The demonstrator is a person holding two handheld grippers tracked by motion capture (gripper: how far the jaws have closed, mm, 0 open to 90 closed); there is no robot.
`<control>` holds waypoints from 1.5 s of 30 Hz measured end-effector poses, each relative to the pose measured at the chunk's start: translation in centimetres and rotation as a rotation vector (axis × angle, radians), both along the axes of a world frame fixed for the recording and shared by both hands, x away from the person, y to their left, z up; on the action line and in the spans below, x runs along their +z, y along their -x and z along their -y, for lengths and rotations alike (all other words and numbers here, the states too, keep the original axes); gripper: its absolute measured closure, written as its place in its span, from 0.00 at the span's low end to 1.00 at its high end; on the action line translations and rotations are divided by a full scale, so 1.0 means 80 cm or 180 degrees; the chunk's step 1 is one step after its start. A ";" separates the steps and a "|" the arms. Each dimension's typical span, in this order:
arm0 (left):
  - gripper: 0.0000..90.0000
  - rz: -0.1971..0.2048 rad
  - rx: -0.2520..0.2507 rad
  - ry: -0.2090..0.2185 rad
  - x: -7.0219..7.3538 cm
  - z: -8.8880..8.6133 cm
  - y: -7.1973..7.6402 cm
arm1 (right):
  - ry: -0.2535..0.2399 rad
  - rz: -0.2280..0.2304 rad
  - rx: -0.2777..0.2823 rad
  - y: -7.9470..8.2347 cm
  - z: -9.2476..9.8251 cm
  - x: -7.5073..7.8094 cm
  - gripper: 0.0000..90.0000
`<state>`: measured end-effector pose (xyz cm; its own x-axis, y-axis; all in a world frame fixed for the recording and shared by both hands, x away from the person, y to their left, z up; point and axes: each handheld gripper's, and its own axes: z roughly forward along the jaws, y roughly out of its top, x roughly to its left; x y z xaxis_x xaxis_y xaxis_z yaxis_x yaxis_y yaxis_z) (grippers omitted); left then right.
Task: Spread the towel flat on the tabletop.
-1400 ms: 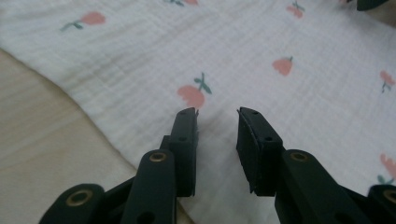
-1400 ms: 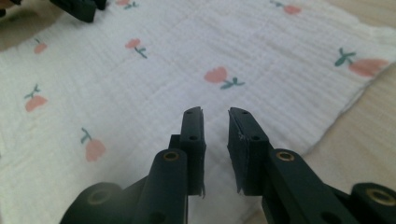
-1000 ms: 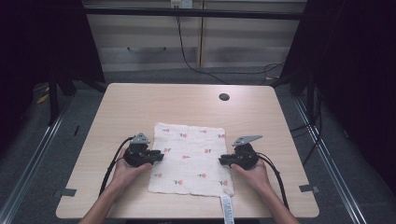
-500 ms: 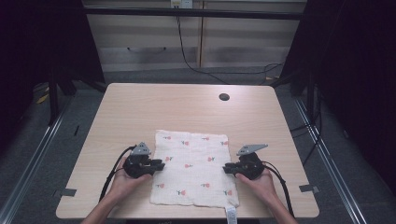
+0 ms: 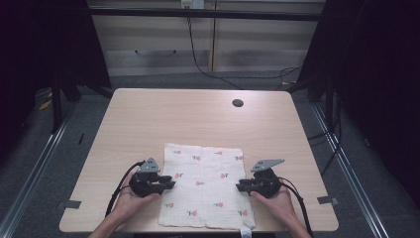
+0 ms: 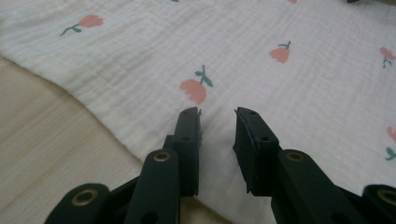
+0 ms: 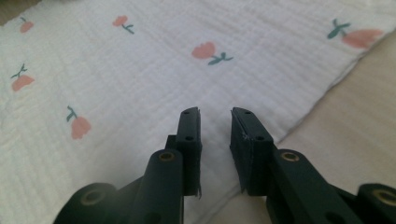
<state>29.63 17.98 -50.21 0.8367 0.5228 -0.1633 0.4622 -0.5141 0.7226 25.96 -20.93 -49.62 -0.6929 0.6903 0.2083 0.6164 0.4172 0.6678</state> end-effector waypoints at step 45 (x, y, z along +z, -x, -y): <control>0.73 -0.0032 -0.0030 0.0115 -0.003 -0.004 -0.006 | 0.0078 0.0158 -0.0339 -0.151 0.009 -0.009 0.96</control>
